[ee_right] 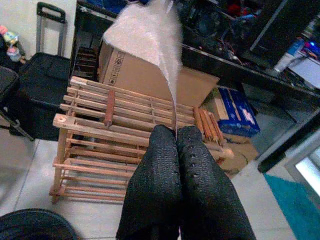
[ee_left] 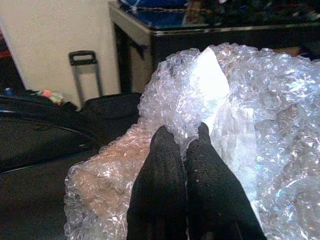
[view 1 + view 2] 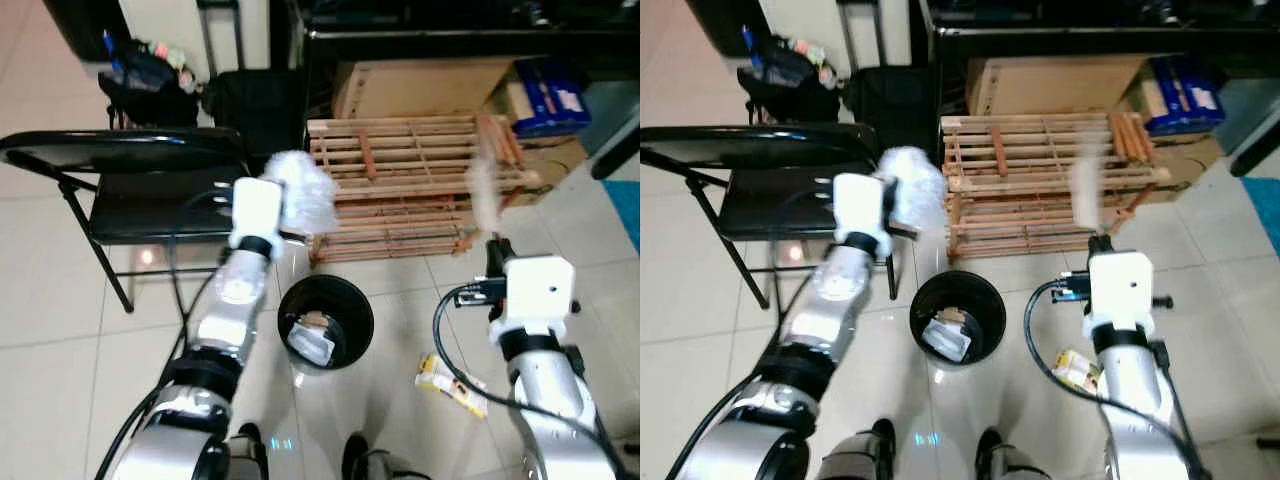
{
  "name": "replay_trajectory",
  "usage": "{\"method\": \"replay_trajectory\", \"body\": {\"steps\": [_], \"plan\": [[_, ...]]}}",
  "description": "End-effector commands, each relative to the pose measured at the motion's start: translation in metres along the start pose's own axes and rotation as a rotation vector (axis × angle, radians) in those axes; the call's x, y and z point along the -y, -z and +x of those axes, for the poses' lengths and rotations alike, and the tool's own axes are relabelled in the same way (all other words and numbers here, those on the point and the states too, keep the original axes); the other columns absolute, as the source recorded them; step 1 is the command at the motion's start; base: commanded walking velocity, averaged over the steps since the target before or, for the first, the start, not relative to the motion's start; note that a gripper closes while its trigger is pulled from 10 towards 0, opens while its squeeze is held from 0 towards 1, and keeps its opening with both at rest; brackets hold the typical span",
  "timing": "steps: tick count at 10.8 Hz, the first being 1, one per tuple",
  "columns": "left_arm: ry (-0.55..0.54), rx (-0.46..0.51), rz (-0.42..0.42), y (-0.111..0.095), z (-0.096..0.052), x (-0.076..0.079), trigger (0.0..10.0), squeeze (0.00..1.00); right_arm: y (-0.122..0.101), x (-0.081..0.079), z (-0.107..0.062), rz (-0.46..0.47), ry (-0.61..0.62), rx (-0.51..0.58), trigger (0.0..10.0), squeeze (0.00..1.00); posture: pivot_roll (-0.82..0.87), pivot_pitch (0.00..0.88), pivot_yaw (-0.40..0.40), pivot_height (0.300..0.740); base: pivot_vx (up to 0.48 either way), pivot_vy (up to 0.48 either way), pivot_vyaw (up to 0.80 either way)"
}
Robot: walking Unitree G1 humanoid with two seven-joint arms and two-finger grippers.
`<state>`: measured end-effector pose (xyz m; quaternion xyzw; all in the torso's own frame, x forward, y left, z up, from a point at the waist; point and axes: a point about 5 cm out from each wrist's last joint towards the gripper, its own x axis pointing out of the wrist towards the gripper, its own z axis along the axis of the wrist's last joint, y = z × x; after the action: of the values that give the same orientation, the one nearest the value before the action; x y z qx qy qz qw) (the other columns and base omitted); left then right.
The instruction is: Picking trash to rubbish bin
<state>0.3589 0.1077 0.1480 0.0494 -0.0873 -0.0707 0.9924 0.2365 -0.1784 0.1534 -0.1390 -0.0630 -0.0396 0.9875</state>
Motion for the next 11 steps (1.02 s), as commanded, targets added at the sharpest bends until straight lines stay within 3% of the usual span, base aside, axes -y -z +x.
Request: {"method": "replay_trajectory", "body": {"steps": [1,5,9,11], "plan": [[0.000,-0.025,-0.003,0.005,-0.004,0.004,10.0,0.00,0.005,0.007,-0.002,0.000,0.013,-0.013,10.0,0.00,0.19,0.217,-0.112,0.740,0.000,0.000,0.00],[0.075,-0.011,-0.004,-0.002,0.000,0.019,10.0,0.00,0.007,0.014,0.000,0.001,0.078,0.001,10.0,0.00,0.17,0.150,-0.065,0.740,0.000,0.000,0.00],[0.130,-0.044,-0.020,-0.003,0.006,0.032,10.0,0.00,0.009,0.005,-0.005,0.015,0.087,0.006,10.0,0.00,0.13,0.129,-0.030,0.740,0.000,0.000,0.00],[0.146,-0.061,-0.037,0.000,0.007,0.037,10.0,0.00,0.009,0.005,-0.001,0.013,0.082,0.009,10.0,0.00,0.13,0.119,-0.051,0.740,0.000,0.000,0.00]]}}
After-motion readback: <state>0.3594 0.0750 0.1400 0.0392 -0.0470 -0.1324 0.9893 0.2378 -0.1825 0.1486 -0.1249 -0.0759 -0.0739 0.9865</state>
